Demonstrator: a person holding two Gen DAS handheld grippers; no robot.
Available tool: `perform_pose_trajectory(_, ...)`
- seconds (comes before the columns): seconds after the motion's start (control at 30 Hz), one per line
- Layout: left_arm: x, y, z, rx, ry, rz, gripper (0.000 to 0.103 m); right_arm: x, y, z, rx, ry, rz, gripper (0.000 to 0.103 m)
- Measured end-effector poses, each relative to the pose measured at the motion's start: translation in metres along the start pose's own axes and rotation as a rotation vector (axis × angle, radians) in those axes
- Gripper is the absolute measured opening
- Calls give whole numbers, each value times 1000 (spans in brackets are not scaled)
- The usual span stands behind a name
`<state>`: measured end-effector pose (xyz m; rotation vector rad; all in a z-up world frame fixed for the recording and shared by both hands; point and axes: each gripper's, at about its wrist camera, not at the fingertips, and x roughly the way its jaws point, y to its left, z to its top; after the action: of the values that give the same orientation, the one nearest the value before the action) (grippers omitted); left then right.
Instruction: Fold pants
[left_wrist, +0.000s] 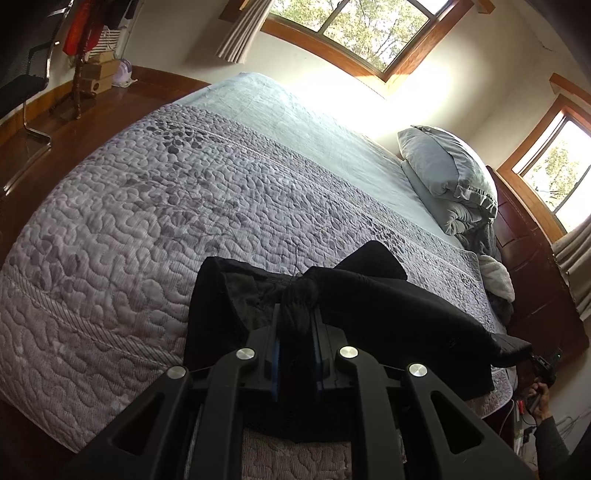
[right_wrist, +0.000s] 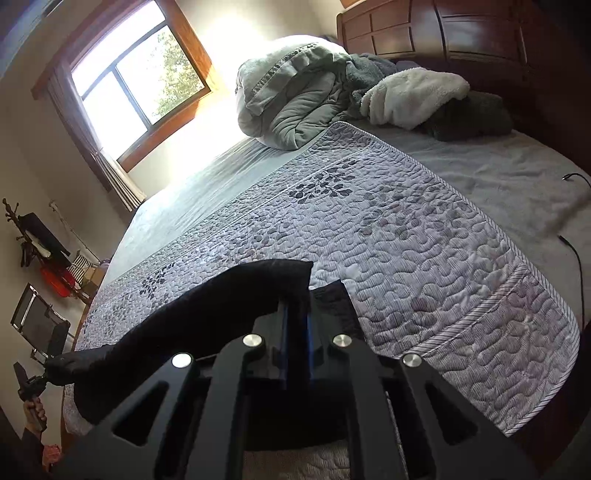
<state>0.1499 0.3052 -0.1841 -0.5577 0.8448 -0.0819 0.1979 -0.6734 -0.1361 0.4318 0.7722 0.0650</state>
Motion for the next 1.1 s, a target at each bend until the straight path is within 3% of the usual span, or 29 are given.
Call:
perform_pose_trajectory(0.37, 10, 8, -42, 0, 58, 40, 14, 6, -12, -54, 25, 34, -10, 9)
perform_pose_trajectory(0.6, 16, 22, -58, -16, 96, 84, 19, 7, -27, -78, 62, 58, -41, 25)
perform_pose_trajectory(0.63, 17, 23, -60, -18, 101, 92, 20, 8, -30, -82, 73, 66, -48, 32)
perform_pose_trajectory(0.7, 17, 26, -66, -20, 115, 108, 23, 9, -39, -89, 114, 86, -60, 41)
perform_pose_trajectory(0.87, 6, 38, -75, -48, 125, 159, 28, 12, -64, -112, 275, 141, -27, 46)
perform_pose_trajectory(1.03, -25, 59, -81, -139, 63, 177, 27, 9, -82, -139, 466, 139, 51, 52)
perform_pose_trajectory(1.1, -36, 60, -83, -173, 39, 157, 35, 7, -82, -148, 506, 129, 79, 52)
